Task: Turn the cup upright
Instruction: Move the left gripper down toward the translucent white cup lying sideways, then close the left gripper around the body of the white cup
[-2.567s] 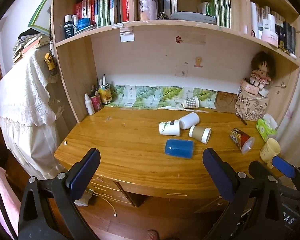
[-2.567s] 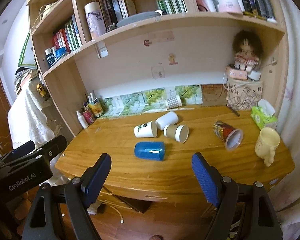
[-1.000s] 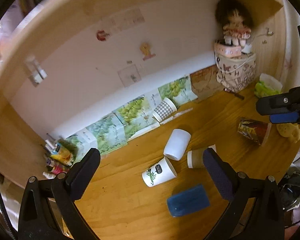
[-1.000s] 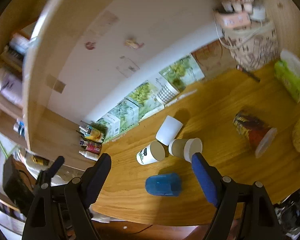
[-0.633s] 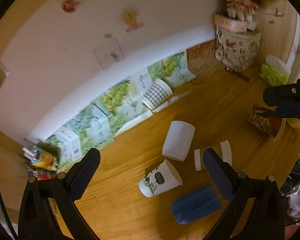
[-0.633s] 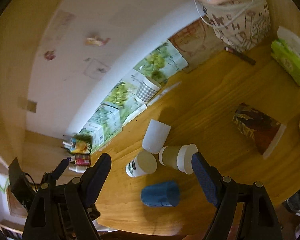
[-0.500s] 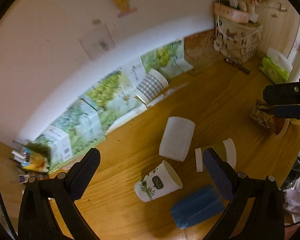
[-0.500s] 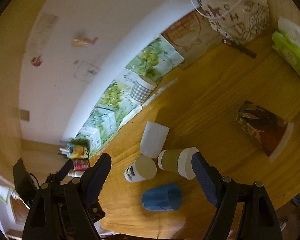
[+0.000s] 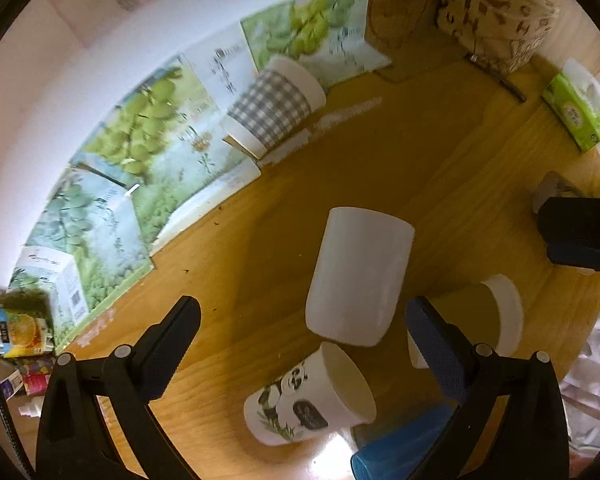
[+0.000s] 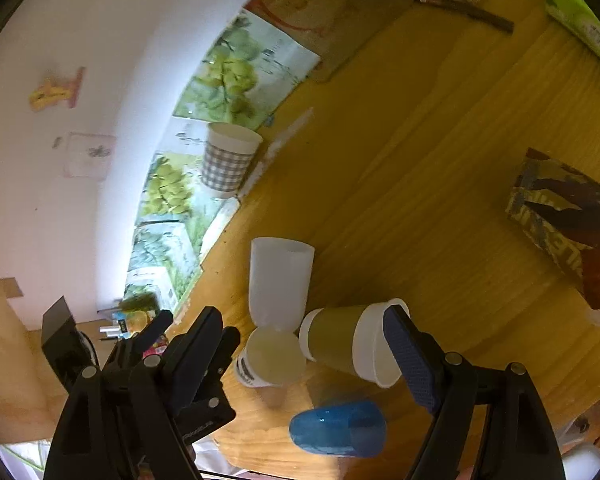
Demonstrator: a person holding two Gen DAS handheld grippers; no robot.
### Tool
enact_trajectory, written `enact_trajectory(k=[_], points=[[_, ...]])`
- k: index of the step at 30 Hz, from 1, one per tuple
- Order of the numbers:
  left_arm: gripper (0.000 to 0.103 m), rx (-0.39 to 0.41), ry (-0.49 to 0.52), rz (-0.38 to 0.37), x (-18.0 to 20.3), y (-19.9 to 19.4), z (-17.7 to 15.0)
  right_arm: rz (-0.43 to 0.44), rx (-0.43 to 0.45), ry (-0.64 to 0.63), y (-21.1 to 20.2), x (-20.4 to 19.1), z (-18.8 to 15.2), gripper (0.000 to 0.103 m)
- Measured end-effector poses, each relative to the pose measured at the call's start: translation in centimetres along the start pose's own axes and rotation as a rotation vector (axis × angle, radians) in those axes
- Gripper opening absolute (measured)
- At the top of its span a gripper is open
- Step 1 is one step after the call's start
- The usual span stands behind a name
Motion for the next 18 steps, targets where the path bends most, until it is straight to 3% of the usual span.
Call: enact_trajectory(k=[9, 18], points=[[0.103, -0.102, -0.028, -0.073, -0.1, 4.1, 0.7, -0.022, -0.054, 0.051, 2.9, 0.6, 0.8, 0.083], [0.102, -0.138, -0.028, -0.168, 1.4, 5.8, 1.1, -0.032, -0.094, 0.093, 4.1, 1.3, 0.2, 0.083]])
Point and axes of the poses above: each gripper's, at about its wrist camera, not at the fingertips, and y roughly the way its jaws point, x to its right, z to its top, the point moved 9 cm from there along y, roughly the way its jaws point
